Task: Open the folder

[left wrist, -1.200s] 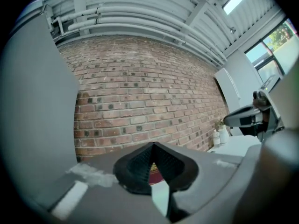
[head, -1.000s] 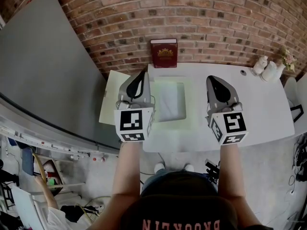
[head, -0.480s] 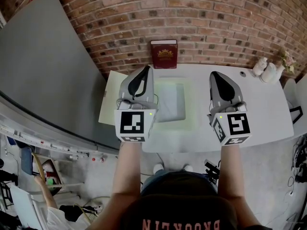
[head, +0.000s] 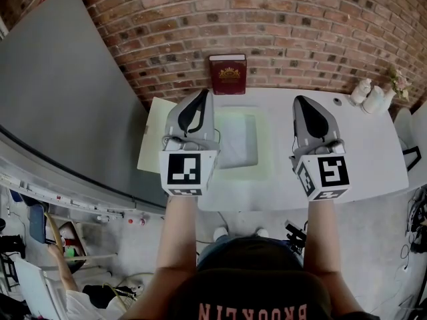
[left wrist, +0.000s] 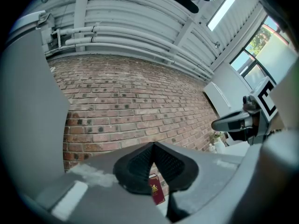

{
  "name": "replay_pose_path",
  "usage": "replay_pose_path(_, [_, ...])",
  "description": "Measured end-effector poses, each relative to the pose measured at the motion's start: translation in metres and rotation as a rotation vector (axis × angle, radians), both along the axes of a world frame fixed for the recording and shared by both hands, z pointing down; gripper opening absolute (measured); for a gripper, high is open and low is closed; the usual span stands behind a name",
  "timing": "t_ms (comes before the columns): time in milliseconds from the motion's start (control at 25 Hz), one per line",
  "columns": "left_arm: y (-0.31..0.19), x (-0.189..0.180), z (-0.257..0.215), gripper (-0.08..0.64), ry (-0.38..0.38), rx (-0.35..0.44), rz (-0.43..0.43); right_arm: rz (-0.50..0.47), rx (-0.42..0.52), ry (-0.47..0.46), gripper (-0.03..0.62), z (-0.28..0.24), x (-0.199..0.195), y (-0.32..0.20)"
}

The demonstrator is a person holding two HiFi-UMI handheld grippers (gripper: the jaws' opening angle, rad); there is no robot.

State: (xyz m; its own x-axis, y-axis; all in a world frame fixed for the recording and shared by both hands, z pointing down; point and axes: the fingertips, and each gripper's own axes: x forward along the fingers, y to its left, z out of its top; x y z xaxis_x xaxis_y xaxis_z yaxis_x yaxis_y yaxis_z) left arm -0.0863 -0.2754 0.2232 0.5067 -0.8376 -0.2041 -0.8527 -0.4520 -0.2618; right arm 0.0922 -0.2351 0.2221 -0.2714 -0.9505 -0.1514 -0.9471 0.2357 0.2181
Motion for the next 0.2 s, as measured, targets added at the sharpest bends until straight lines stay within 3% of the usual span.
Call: replay_pose_path(200, [0.0006, -0.0031, -0.0001, 0.000, 0.002, -0.001, -0.003, 0.001, 0.003, 0.001, -0.003, -0.0009, -0.0010, 0.0012])
